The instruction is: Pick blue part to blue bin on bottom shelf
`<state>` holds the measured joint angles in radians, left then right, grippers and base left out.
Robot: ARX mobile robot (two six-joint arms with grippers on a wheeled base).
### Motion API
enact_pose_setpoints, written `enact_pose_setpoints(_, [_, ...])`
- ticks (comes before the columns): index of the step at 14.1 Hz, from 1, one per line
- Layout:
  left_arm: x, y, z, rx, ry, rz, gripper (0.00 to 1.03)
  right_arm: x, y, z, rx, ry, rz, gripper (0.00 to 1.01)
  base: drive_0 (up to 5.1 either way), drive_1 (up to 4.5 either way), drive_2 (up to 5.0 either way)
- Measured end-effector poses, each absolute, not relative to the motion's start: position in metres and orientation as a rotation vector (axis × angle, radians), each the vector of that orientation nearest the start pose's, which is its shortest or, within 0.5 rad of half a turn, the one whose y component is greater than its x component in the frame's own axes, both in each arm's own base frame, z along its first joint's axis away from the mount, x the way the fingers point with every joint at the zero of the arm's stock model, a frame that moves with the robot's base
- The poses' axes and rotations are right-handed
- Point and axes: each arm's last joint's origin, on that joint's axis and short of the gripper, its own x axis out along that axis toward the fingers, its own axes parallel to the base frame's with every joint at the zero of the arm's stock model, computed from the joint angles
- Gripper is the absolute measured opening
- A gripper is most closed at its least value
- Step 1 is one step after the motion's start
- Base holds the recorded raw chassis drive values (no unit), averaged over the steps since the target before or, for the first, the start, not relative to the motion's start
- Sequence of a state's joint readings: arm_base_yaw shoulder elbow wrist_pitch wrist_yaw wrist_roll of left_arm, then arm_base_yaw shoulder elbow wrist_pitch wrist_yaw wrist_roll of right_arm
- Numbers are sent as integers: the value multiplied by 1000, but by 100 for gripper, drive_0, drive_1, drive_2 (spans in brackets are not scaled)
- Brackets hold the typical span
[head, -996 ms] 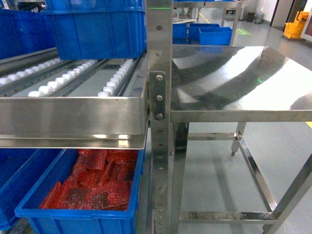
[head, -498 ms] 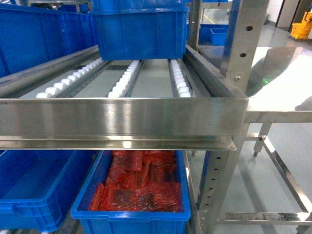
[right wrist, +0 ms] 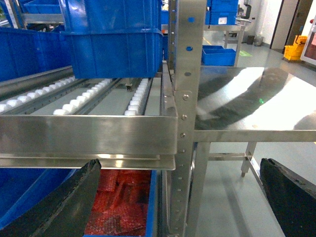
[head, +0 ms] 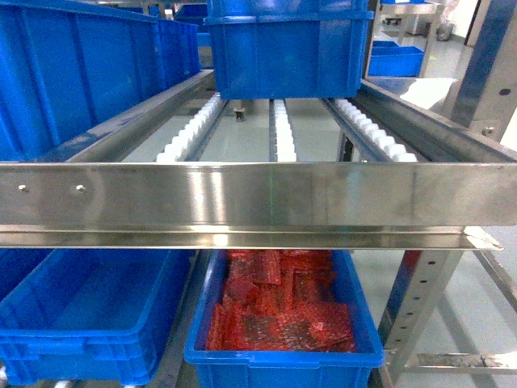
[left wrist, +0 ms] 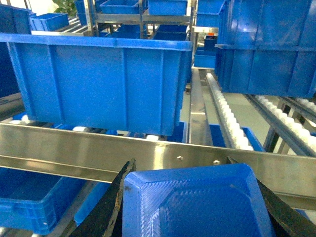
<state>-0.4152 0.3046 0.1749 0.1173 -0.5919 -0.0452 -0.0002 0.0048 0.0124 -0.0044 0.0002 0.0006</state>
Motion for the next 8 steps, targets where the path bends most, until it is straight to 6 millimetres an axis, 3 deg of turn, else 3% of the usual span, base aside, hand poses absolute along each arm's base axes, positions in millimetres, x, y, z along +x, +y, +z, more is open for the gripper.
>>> enact_pose_setpoints(5, [108, -30, 209, -39, 7, 176, 43, 97, 0, 167, 0, -1, -1, 98, -502, 244, 244])
enact_pose_setpoints(8, [107, -30, 209, -39, 7, 185, 43, 97, 0, 167, 0, -2, 4, 98, -12, -12, -12])
